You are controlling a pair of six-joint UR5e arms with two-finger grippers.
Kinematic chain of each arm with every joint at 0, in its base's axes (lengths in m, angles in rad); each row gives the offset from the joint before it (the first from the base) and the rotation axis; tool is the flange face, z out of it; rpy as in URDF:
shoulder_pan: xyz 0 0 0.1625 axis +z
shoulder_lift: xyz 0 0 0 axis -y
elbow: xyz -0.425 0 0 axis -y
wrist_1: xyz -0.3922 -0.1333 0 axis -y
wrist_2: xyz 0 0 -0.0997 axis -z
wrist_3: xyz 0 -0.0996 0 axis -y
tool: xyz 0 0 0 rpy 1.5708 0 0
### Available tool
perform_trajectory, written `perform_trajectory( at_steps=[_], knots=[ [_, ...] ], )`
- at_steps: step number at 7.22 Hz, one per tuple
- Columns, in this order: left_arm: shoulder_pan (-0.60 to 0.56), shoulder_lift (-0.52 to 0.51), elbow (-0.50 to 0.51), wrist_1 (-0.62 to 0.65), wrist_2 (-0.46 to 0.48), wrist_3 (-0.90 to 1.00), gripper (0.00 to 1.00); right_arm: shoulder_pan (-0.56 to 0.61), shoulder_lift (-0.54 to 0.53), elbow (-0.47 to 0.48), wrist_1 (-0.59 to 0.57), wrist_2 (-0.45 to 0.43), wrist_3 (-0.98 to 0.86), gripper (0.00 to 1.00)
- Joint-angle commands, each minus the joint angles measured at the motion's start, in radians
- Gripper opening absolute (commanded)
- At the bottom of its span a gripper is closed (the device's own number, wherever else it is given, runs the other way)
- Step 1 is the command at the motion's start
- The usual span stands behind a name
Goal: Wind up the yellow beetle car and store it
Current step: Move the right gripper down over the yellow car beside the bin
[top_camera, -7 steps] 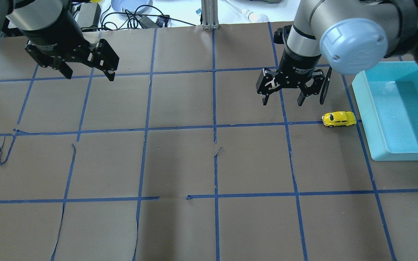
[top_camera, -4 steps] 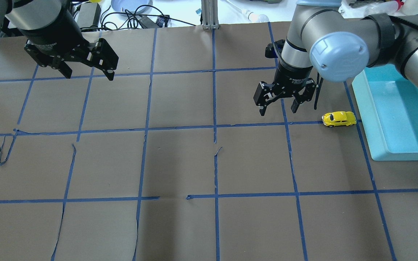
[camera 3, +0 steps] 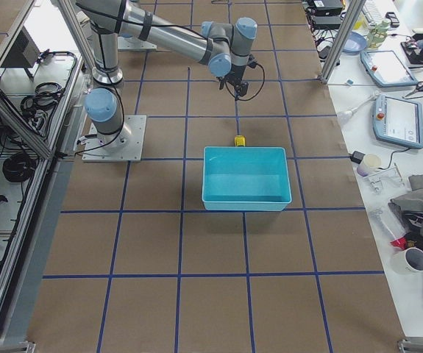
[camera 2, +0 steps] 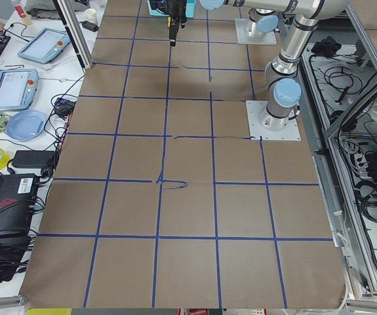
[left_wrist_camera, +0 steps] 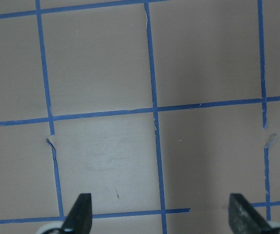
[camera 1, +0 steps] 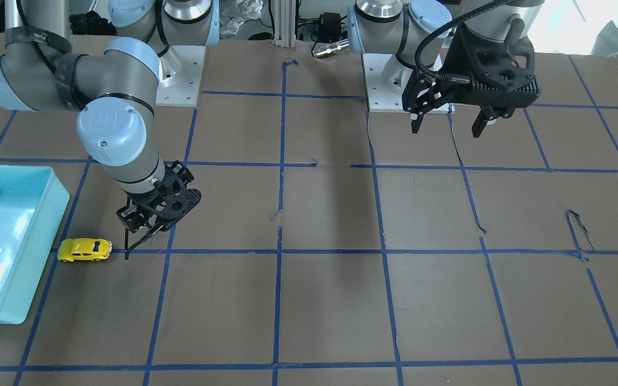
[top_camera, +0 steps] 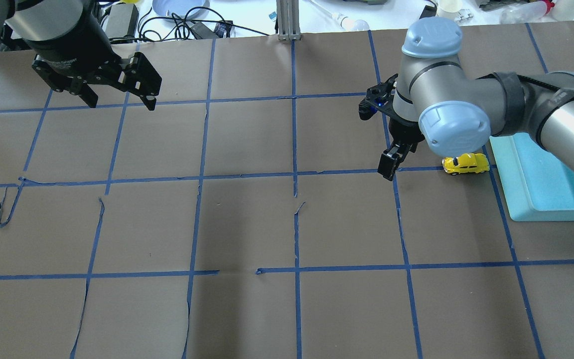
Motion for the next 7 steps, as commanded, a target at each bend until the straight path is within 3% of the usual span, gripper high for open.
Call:
perform_trajectory(
  at_steps=[1, 5, 7],
  knots=[
    [0.0, 0.0, 0.002, 0.002, 0.001, 0.0, 1.0, -0.039, -0.011, 0.059, -0.102, -0.01, -0.36, 1.0],
    [0.001, -0.001, 0.005, 0.002, -0.001, 0.0, 1.0, -0.276, -0.04, 0.073, -0.101, -0.01, -0.834, 1.0],
    [0.0, 0.0, 0.003, 0.002, -0.001, 0.0, 1.0, -0.407, -0.04, 0.126, -0.122, 0.006, -1.029, 1.0]
  ],
)
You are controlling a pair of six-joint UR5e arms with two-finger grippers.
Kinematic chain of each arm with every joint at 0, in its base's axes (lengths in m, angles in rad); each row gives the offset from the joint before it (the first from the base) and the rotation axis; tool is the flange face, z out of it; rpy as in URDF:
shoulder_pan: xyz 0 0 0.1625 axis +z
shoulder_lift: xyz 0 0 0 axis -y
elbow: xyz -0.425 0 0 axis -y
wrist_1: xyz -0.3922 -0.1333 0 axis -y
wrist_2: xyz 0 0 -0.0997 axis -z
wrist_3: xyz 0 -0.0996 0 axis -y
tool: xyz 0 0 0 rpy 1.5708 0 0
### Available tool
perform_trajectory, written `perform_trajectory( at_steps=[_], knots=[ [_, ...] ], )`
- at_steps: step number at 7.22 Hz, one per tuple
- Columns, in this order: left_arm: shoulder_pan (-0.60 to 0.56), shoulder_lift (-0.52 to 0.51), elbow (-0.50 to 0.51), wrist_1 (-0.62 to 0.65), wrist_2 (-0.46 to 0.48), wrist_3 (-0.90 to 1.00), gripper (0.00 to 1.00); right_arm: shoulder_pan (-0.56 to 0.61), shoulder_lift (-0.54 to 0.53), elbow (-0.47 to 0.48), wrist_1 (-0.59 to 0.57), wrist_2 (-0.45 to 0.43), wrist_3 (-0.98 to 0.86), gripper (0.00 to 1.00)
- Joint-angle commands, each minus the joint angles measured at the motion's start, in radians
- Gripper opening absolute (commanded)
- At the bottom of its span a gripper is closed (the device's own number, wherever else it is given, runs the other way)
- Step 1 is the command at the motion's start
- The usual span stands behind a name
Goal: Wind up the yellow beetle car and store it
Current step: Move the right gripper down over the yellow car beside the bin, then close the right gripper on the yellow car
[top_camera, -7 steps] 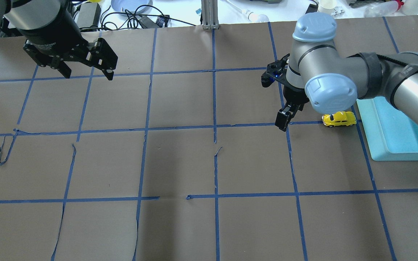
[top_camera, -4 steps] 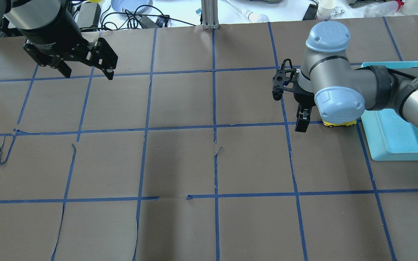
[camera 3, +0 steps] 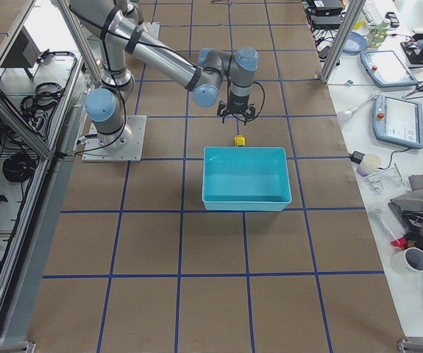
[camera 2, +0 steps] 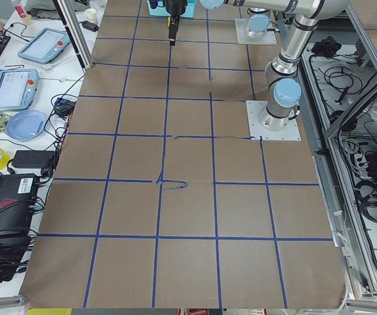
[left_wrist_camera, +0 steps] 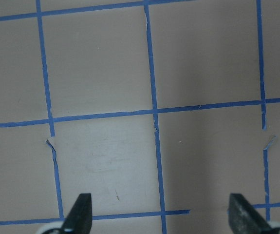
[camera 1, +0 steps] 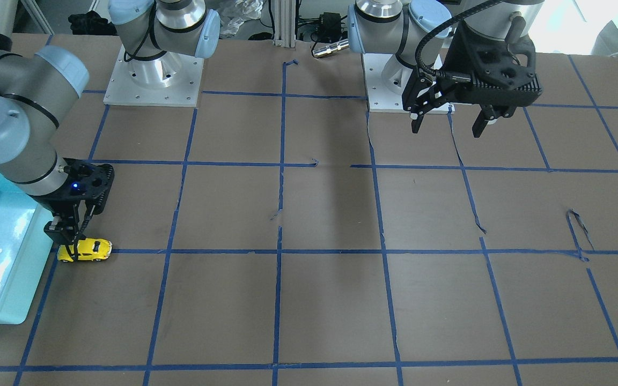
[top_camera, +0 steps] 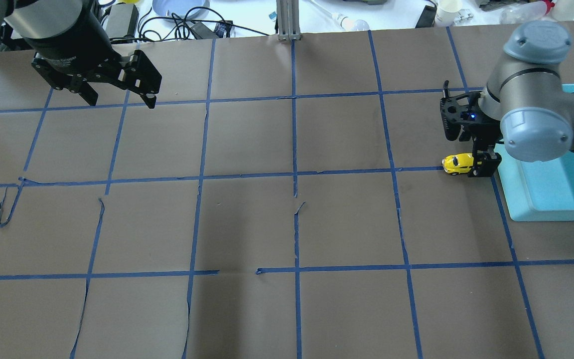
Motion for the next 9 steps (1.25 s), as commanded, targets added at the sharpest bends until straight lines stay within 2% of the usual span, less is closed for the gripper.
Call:
perform_trajectory(
  at_steps=[1, 3, 5, 6, 9],
  knots=[
    [0.001, 0.001, -0.002, 0.0, 0.001, 0.0, 1.0, -0.102, -0.001, 0.076, -0.105, 0.015, -0.141, 1.0],
    [0.003, 0.0, 0.0, 0.0, 0.001, 0.0, 1.0, -0.099, 0.011, 0.095, -0.171, 0.101, -0.147, 1.0],
    [0.003, 0.003, -0.002, 0.0, -0.001, 0.0, 1.0, -0.097, 0.028, 0.094, -0.211, 0.104, -0.177, 1.0],
    [0.003, 0.003, 0.0, 0.0, -0.002, 0.0, 1.0, -0.094, 0.069, 0.091, -0.271, 0.102, -0.16, 1.0],
    [0.004, 0.006, -0.005, 0.0, -0.001, 0.0, 1.0, -0.088, 0.108, 0.092, -0.27, 0.104, -0.097, 0.99]
  ],
)
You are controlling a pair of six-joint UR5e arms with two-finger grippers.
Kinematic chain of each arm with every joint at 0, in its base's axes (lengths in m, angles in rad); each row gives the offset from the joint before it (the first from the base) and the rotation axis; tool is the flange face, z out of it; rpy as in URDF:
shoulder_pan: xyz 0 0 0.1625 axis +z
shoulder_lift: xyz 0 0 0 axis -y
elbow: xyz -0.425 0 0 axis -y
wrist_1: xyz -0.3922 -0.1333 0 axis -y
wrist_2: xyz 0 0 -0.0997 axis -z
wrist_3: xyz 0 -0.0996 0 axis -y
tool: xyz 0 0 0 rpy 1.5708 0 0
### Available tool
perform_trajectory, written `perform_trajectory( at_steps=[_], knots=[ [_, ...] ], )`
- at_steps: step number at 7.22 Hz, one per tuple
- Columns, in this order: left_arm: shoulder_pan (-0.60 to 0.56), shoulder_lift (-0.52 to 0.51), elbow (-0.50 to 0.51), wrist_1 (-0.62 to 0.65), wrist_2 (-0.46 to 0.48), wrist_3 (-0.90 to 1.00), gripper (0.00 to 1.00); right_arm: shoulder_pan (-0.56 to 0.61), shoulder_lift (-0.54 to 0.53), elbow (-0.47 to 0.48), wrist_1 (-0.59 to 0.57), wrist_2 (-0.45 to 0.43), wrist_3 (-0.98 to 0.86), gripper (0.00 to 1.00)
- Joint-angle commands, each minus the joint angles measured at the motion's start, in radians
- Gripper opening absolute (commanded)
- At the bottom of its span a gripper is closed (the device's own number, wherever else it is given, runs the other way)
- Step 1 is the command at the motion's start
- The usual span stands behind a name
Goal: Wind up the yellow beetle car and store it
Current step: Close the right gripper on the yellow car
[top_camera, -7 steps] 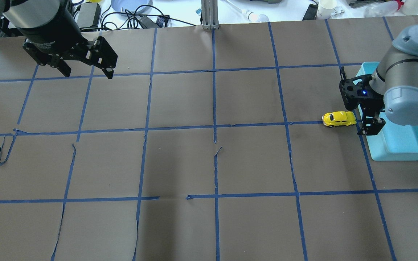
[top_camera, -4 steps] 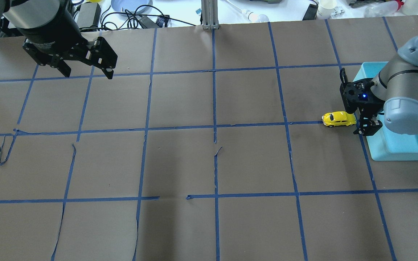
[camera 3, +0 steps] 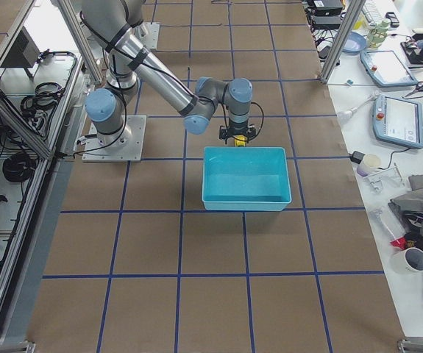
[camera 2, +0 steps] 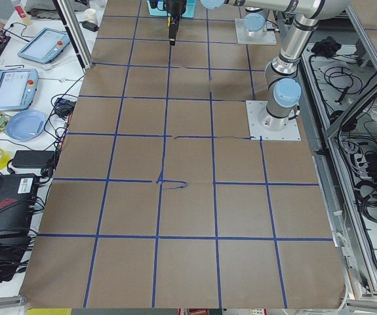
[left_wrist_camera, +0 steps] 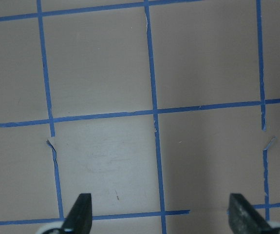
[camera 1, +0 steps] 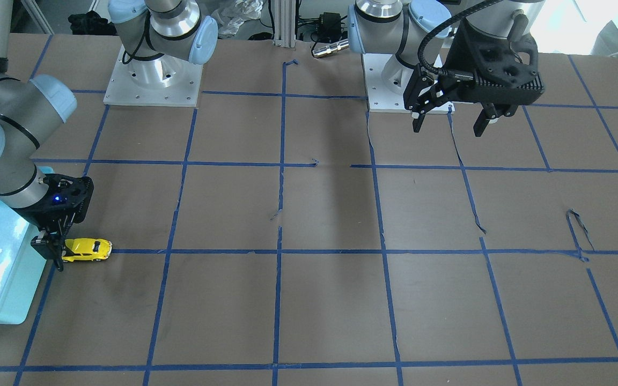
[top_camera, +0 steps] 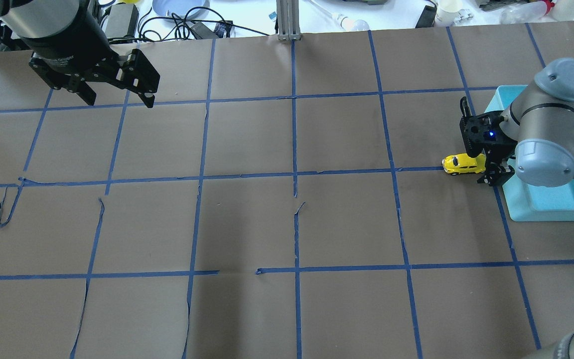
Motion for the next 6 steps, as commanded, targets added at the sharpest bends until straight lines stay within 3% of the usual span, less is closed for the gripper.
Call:
perform_trajectory(
  at_steps=[1, 3, 4, 6],
  knots=[
    [0.002, 0.0, 0.002, 0.0, 0.0, 0.002, 1.0, 0.017, 0.032, -0.003, -0.012, 0.001, 0.057, 1.0],
    [0.003, 0.001, -0.003, 0.0, -0.002, 0.003, 1.0, 0.032, 0.041, -0.009, -0.011, 0.001, 0.061, 0.95],
    [0.002, 0.003, -0.006, 0.0, 0.0, 0.003, 1.0, 0.032, 0.043, -0.009, -0.018, -0.001, 0.054, 0.75],
    [0.002, 0.003, -0.006, 0.0, 0.001, 0.003, 1.0, 0.032, 0.043, -0.009, -0.021, -0.018, 0.045, 0.25]
  ],
)
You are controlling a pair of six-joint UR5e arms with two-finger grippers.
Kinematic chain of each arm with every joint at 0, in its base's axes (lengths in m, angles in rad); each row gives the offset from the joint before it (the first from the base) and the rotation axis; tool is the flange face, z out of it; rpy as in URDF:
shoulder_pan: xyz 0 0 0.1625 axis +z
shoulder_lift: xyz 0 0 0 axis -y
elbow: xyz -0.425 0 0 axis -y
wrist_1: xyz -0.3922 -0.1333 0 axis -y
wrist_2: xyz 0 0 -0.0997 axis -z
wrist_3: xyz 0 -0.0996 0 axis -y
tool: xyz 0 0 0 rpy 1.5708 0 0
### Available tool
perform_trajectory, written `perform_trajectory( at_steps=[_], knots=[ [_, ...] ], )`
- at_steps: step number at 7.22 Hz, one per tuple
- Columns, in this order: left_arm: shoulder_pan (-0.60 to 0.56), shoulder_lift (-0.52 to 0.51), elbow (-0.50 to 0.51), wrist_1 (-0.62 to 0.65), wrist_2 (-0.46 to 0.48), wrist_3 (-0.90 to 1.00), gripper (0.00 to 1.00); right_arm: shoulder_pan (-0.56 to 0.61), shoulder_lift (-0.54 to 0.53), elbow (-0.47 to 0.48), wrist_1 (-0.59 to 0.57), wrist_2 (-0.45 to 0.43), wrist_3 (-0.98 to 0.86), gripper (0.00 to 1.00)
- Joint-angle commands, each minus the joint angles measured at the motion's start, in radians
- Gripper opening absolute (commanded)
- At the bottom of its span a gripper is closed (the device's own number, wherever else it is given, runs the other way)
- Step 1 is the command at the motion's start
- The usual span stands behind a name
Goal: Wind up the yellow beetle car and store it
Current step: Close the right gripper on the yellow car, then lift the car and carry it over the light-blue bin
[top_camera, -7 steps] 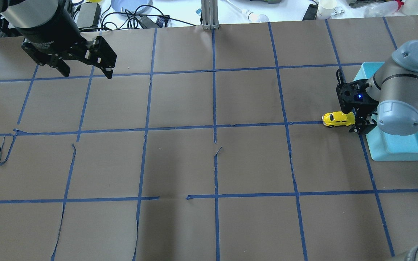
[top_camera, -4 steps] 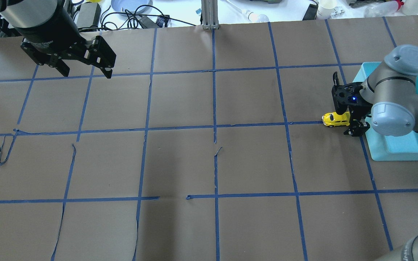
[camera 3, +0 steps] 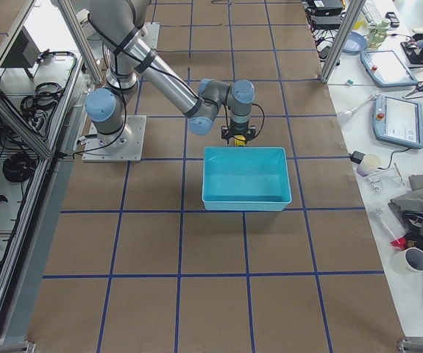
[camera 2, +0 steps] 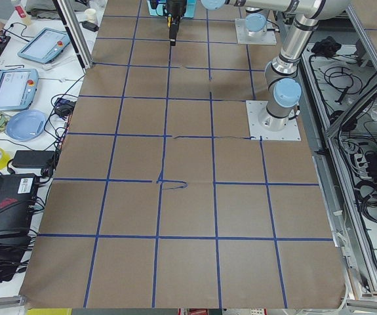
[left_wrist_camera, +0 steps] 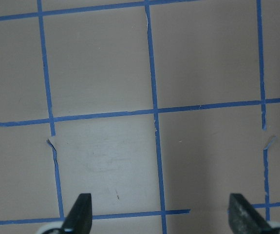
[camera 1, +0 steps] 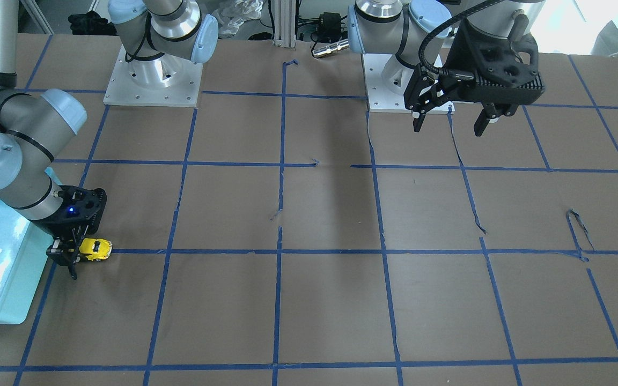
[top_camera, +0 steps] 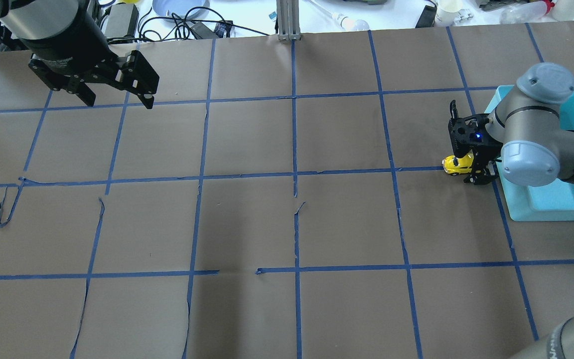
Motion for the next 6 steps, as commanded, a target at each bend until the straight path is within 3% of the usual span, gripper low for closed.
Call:
perform_trajectory(
  at_steps=[1, 3, 4, 6],
  knots=[
    [0.002, 0.0, 0.0, 0.0, 0.0, 0.0, 1.0, 0.002, 0.001, 0.0, -0.002, -0.006, -0.004, 0.11],
    [0.001, 0.0, 0.0, 0.0, 0.0, 0.0, 1.0, 0.103, -0.015, -0.049, -0.004, -0.01, 0.057, 0.05],
    [0.001, 0.0, -0.001, 0.0, 0.0, 0.0, 1.0, 0.187, -0.028, -0.113, 0.018, -0.092, 0.126, 0.05],
    [-0.001, 0.0, -0.001, 0.0, 0.001, 0.0, 1.0, 0.229, -0.079, -0.213, 0.148, -0.144, 0.122, 0.03]
  ],
)
